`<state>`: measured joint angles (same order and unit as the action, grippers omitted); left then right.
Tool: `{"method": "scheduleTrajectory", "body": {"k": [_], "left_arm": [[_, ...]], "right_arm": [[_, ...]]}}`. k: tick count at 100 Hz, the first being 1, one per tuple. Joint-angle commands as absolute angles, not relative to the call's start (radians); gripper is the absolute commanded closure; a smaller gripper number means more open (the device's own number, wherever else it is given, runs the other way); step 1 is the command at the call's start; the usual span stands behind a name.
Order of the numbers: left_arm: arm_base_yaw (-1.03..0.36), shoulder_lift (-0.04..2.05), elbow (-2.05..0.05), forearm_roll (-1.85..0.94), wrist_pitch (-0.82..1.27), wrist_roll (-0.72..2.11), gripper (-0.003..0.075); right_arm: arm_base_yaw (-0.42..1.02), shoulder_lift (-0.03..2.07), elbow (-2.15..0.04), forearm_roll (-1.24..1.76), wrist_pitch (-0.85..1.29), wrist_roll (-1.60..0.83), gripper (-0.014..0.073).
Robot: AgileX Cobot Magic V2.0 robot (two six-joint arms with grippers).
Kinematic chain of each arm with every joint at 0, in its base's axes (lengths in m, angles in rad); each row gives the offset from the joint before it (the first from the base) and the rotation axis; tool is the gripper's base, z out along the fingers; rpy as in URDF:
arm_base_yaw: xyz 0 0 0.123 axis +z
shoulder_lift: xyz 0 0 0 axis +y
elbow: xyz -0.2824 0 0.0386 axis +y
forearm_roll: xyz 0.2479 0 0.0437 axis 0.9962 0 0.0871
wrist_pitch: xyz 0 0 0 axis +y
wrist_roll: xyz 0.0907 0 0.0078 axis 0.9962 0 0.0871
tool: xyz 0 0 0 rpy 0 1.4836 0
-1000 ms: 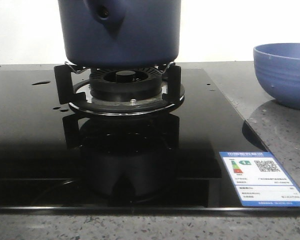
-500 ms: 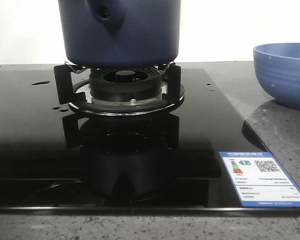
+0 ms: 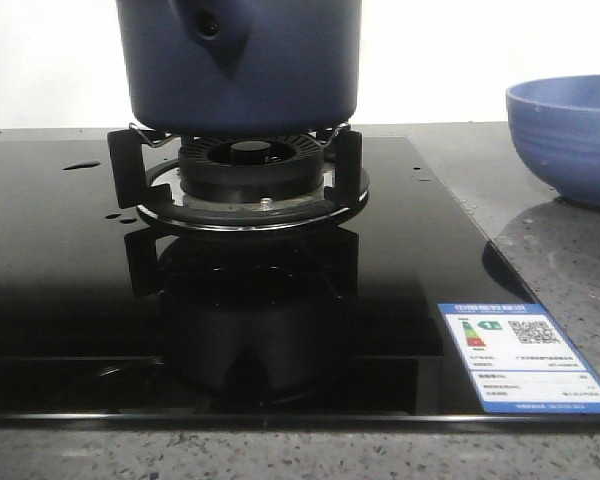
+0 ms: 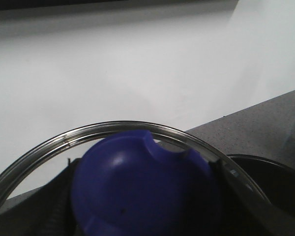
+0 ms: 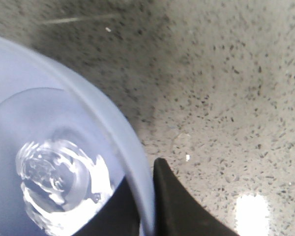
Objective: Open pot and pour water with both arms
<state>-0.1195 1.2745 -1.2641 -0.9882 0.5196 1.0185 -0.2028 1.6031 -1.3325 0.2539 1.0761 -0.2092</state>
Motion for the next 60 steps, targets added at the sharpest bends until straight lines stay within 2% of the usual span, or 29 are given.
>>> {"method": "scheduleTrajectory", "body": {"k": [1,38,60], "left_arm": [[-0.118,1.237,-1.302,-1.035,0.466,1.016,0.0332],[-0.066,1.247,-1.302,-1.034,0.456,1.016,0.0332],[-0.016,1.250,-1.302,-1.034,0.458,1.016,0.0332]], "right_arm": [[-0.207,1.563,-1.408,0.303,1.098,-0.212,0.0666],[-0.206,1.563,-1.657,0.381,1.297,-0.212,0.0648],[-0.139,1.572,-1.796,0.383,1.307,-0.199,0.0648]]}}
